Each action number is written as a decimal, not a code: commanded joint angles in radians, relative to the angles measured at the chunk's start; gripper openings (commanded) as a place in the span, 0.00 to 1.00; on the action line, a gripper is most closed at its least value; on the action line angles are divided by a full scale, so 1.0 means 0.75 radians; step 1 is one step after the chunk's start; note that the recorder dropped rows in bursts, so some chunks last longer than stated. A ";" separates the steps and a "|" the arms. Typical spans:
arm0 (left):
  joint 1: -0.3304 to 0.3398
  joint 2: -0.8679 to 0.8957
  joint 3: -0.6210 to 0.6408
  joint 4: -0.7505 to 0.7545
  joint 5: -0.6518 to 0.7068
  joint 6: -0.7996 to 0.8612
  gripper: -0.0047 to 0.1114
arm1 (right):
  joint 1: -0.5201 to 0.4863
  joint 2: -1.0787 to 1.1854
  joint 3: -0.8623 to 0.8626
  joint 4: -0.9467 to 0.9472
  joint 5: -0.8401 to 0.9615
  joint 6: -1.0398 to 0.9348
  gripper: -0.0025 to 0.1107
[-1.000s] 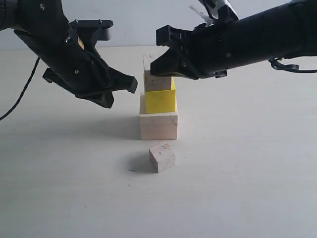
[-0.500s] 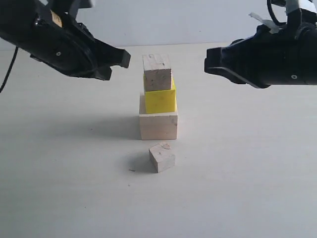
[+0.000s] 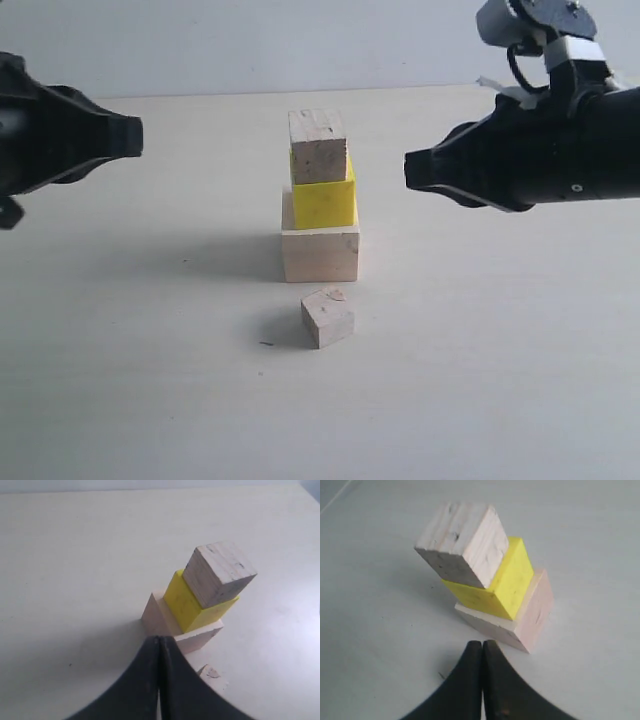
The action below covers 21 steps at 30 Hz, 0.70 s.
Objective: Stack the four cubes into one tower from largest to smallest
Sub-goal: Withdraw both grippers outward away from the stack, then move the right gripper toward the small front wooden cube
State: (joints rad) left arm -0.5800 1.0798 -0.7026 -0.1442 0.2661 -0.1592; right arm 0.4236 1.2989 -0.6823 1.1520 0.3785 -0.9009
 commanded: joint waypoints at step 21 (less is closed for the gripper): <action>-0.001 -0.424 0.538 -0.071 -0.253 -0.007 0.04 | 0.382 -0.089 0.260 -0.149 -0.569 0.016 0.02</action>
State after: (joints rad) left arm -0.5800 0.7678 -0.3315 -0.1848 0.1035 -0.1610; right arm 0.7029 1.2301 -0.5145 1.0430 0.0313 -0.8946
